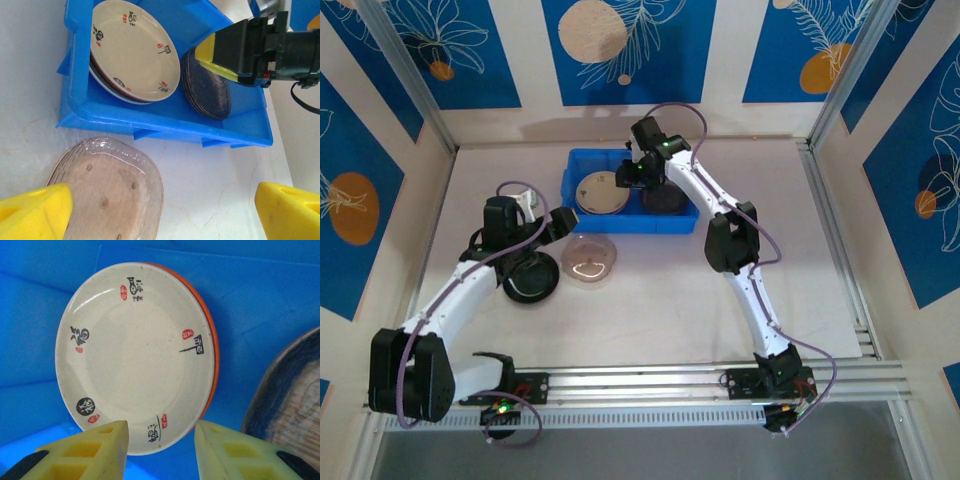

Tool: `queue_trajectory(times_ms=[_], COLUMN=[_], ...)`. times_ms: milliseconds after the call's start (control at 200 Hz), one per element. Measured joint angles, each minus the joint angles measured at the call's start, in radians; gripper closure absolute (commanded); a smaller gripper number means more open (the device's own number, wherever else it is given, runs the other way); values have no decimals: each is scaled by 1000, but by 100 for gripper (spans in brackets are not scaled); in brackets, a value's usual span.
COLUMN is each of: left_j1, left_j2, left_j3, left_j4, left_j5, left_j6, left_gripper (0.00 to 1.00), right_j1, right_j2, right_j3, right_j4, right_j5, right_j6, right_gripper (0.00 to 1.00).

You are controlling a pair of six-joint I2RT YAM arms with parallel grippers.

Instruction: Place the plates into the plastic bin on the countertop

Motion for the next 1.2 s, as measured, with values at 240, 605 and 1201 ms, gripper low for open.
queue_trajectory(times_ms=[240, 605, 1201], left_j1=[0, -22, -25], left_j2=[4, 4, -26], left_j3=[0, -53, -83], left_j4=[6, 74, 130], left_j5=[0, -19, -28], left_j6=[-6, -11, -26], left_gripper=[7, 5, 5], right_j1=[0, -37, 150], right_j2=[-28, -484, -930], right_j3=[-63, -656, -1434], right_j4=[17, 278, 748], right_j5=[-19, -91, -54], right_j6=[-8, 82, 656], right_gripper=[64, 62, 55])
